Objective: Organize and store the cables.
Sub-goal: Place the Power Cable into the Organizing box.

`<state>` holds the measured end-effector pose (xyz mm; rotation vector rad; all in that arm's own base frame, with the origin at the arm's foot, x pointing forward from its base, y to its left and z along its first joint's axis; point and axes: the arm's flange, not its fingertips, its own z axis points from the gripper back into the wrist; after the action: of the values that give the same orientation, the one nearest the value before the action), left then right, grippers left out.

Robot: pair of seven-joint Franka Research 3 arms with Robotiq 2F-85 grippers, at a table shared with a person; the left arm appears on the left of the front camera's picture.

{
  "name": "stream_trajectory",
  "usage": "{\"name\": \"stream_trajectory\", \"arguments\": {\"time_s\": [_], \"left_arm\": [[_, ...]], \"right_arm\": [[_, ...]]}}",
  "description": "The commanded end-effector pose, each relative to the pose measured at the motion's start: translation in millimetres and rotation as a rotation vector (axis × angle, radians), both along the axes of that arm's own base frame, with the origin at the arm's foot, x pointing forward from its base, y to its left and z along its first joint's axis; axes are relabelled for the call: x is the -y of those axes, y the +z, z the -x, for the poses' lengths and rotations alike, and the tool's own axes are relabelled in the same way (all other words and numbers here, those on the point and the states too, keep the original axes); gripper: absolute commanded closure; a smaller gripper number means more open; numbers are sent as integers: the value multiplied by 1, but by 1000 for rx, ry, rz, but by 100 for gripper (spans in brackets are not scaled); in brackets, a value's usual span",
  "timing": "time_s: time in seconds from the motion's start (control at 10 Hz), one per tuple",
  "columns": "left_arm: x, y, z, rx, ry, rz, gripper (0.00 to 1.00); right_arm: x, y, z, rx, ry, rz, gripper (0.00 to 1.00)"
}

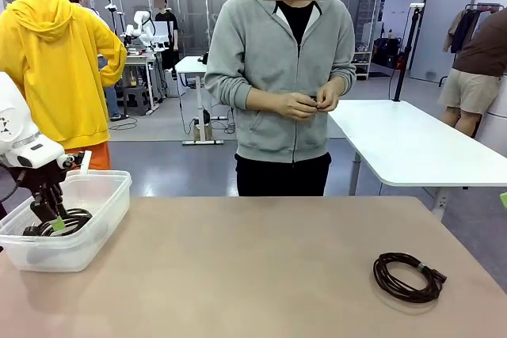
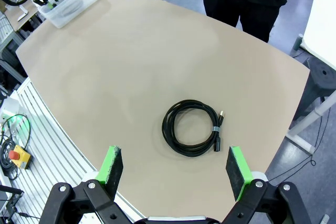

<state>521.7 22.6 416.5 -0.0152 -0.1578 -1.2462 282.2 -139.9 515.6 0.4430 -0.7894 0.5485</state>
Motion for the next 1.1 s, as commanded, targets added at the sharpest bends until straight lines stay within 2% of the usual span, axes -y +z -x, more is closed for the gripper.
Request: {"name": "stream_trajectory", "arguments": {"time_s": [0.0,0.2,0.3,0.4,1.0], "left_arm": [[2,8,-4,23,21,-7,0],[3,12,-2,13,39,-28,0],[3,14,0,9,49,-30,4],[5,17,1,3,64,-28,0],[4,11,-3,13,39,-8,0]], "right_arm": [[2,0,0,10,19,-2,0],[2,0,0,10,19,-2,0],[2,0,0,10,19,-2,0],[2,0,0,10,19,-2,0],[2,0,0,10,19,-2,0]]}}
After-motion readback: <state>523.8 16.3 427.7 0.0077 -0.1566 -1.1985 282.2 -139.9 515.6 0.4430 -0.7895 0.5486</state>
